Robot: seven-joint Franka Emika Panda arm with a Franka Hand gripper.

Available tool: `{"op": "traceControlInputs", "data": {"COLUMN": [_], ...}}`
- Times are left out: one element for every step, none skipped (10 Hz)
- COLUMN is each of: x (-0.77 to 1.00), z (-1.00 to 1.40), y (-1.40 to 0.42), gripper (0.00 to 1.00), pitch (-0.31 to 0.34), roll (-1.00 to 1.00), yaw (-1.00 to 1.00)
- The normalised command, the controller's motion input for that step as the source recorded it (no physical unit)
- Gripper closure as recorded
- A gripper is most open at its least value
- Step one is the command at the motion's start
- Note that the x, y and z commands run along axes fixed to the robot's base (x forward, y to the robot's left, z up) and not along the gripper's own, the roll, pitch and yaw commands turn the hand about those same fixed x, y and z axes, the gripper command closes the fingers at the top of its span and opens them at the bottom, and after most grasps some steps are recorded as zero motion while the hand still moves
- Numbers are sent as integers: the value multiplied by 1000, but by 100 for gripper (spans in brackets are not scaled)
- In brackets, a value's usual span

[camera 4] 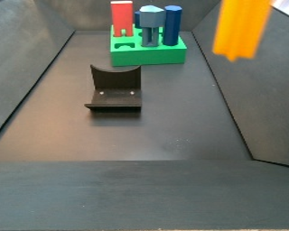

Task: Pick up the star object. Move up. Move to above the board. Insert the star object.
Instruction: Move to above the board.

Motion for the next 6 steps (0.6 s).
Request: {"op": "traceControlInputs", "data": {"x": [203, 203, 202, 201, 201, 202], "z": [38, 38, 39, 42, 45, 47], "y": [-1000, -1000, -1000, -1000, -1000, -1000], "gripper": [100, 100, 100, 100, 100, 100], "pitch": [12, 8, 11, 9, 13, 15], "roll": [20, 0, 4, -2, -9, -16], "yaw": [25, 16, 15, 11, 9, 5]}}
